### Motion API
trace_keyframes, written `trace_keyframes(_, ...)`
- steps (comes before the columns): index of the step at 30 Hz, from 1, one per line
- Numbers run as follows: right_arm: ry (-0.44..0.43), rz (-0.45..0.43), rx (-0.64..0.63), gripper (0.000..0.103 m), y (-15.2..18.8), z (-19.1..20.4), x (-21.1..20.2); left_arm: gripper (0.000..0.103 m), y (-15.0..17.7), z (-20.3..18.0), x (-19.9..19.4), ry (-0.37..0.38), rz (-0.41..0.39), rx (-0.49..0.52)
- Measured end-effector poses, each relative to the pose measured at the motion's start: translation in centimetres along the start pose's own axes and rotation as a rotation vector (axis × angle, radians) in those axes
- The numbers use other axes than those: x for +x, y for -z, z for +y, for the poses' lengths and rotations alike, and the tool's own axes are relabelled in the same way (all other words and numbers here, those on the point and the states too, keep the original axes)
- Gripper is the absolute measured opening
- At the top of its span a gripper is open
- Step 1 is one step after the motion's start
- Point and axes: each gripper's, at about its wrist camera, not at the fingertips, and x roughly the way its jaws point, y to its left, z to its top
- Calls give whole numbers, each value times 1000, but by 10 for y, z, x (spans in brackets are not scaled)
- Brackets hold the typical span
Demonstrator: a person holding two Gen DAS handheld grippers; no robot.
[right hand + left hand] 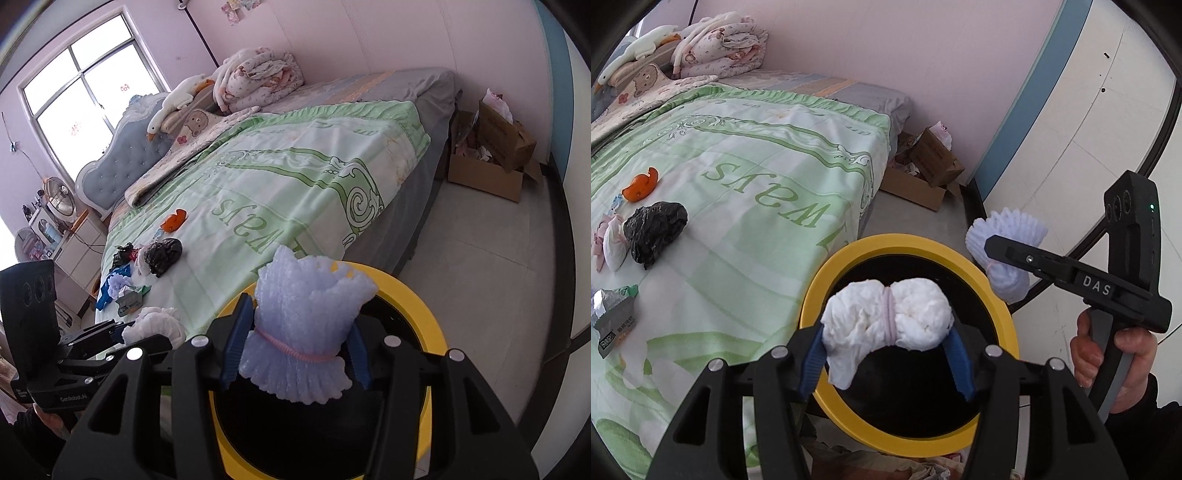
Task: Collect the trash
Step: 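Open both tools to drop the tissue bundle and mesh net into the bin, then grasp the blue glove with the left tool while the right tool grasps the black plastic bag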
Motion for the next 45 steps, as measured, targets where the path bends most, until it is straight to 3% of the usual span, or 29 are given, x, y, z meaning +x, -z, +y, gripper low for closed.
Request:
trace_keyframes(11, 23, -11, 15, 58, -1, -1, -5, 79, 3, 0, -12, 18, -21, -11)
trace_keyframes(18, 41, -46, 23, 62, -8, -3, -14, 92, 0, 7, -38, -22, -96, -3)
trace_keyframes(24, 28, -94, -35, 67, -20, 15, -21, 95, -4, 24, -63, -127, -162, 17)
trace_keyframes(32, -29, -148, -117, 74, -40, 57, -17, 95, -11, 65, -101, -222, -227, -42)
trace_keyframes(45, -133, -137, -265, 82, -61, 145, 28, 95, -8, 145, -157, -401, -308, -168)
